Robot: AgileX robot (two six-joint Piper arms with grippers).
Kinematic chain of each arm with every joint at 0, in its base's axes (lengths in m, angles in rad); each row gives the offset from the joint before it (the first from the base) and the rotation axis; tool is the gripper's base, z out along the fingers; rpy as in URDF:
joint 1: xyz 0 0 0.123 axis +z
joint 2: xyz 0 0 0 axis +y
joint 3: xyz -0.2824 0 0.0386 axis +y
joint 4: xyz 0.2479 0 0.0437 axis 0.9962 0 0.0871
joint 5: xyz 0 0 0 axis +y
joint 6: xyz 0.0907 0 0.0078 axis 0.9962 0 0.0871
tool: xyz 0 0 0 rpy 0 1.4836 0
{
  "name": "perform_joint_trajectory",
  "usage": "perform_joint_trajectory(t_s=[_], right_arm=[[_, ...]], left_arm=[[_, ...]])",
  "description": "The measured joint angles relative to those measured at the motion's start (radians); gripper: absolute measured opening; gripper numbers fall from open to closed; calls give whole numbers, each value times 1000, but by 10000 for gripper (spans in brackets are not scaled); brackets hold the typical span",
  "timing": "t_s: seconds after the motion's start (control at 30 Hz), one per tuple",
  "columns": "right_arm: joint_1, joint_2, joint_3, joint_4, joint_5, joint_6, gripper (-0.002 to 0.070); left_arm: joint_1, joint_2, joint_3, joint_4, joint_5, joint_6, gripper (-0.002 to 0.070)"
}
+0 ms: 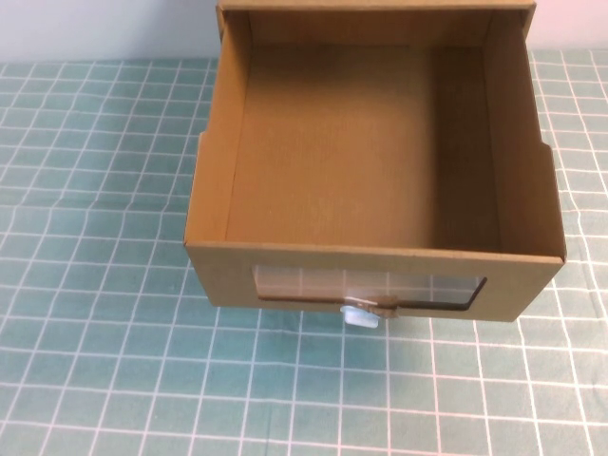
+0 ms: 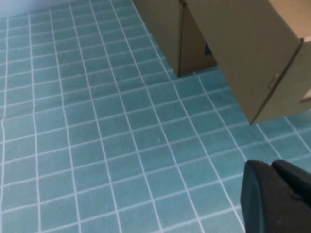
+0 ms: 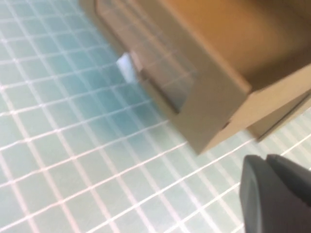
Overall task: Open the shoe box
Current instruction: 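Pull the top drawer of the cardboard box fully open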
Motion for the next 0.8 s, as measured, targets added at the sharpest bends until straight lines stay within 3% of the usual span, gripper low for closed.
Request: perform_joint_trajectory(t_s=[0.2, 0.47, 0.67, 0.8], right_arm=[[0, -11, 61, 91, 0, 1, -13], [0, -11, 76, 167, 6, 21, -13], [0, -7, 81, -170, 3, 211, -14], [0, -5, 81, -256, -4, 233, -13]], left_arm=[[0, -20, 75, -2, -140, -14, -6], [0, -20, 87, -2, -145, -17, -6], [0, -20, 87, -2, -134, -17, -6], [0, -20, 87, 0, -133, -17, -6]])
